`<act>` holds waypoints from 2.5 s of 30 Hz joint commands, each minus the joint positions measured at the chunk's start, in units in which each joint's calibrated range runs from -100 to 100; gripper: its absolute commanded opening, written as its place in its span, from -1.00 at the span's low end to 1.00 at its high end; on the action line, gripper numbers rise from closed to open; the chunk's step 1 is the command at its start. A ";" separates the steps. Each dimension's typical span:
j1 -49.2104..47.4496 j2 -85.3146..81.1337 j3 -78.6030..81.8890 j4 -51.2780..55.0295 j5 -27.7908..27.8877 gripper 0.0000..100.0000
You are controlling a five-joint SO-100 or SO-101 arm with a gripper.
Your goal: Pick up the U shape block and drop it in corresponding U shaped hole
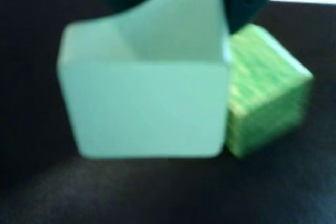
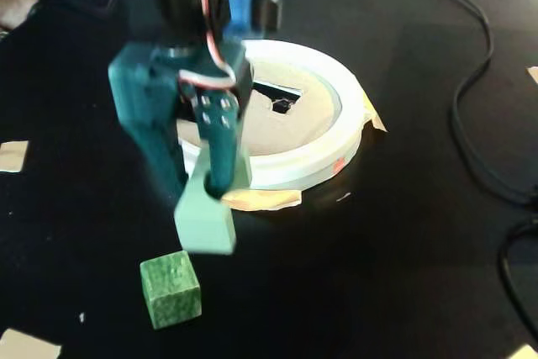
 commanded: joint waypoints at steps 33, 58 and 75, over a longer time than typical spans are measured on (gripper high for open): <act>-39.43 -13.42 -4.87 -2.55 -54.60 -0.97; -46.42 6.29 1.59 -27.94 -72.77 -0.97; -45.04 8.53 5.96 -28.84 -72.77 -0.97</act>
